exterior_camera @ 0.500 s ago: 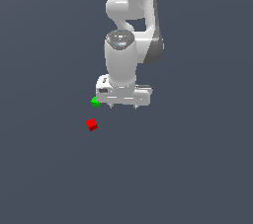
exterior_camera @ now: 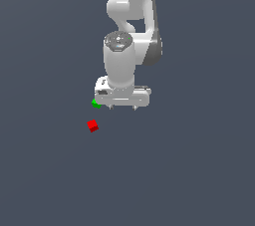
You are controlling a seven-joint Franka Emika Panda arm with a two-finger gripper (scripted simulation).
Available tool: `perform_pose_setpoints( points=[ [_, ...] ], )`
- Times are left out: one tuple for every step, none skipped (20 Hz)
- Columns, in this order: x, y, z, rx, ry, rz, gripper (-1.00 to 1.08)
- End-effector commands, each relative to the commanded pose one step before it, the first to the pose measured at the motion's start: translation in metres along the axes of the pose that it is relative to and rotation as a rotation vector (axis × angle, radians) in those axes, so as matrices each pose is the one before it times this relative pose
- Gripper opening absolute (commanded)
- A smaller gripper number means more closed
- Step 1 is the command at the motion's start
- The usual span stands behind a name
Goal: Stack the red cube on top of the green cube.
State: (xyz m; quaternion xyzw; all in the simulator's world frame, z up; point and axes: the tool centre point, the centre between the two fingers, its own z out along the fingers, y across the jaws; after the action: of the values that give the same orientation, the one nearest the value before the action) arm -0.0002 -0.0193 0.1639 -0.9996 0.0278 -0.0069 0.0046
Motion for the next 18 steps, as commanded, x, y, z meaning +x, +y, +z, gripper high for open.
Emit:
perform_pose_setpoints(
  points=[
    [-0.00116,0.00566,0.00337,-0.00026,-0.00081,-0.01839,1.0],
    [-0.00055,0.00271,0.00166,-0.00008,-0.00028,-0.00971,1.0],
    [-0.0006,0.00298,0.00182,-0.00008,-0.00031,-0.01063,1.0],
    [-0.00065,0.00324,0.00198,-0.00009,-0.00034,-0.01155,1.0],
    [-0.0007,0.00351,0.00214,-0.0001,-0.00036,-0.01246,1.0],
    [-0.00074,0.00377,0.0023,-0.00011,-0.00039,-0.01339,1.0],
    [-0.00079,0.00403,0.00246,-0.00011,-0.00042,-0.01432,1.0],
    [-0.00083,0.0043,0.00262,-0.00012,-0.00044,-0.01526,1.0],
    [-0.00087,0.00458,0.00279,-0.00013,-0.00047,-0.01619,1.0],
    [-0.00091,0.00484,0.00295,-0.00013,-0.0005,-0.01716,1.0],
    [-0.00094,0.00506,0.00309,-0.00014,-0.00052,-0.01792,1.0],
    [-0.00093,0.00511,0.00311,-0.00014,-0.00052,-0.01803,1.0],
    [-0.00092,0.00513,0.00312,-0.00014,-0.00052,-0.01809,1.0],
    [-0.00091,0.00515,0.00314,-0.00014,-0.00052,-0.01816,1.0],
    [-0.00091,0.00519,0.00315,-0.00014,-0.00052,-0.01822,1.0],
    [-0.00089,0.00522,0.00317,-0.00015,-0.00053,-0.01831,1.0],
    [-0.00089,0.00526,0.00319,-0.00015,-0.00053,-0.0184,1.0],
    [-0.00087,0.00529,0.00321,-0.00015,-0.00053,-0.01852,1.0]
  ],
)
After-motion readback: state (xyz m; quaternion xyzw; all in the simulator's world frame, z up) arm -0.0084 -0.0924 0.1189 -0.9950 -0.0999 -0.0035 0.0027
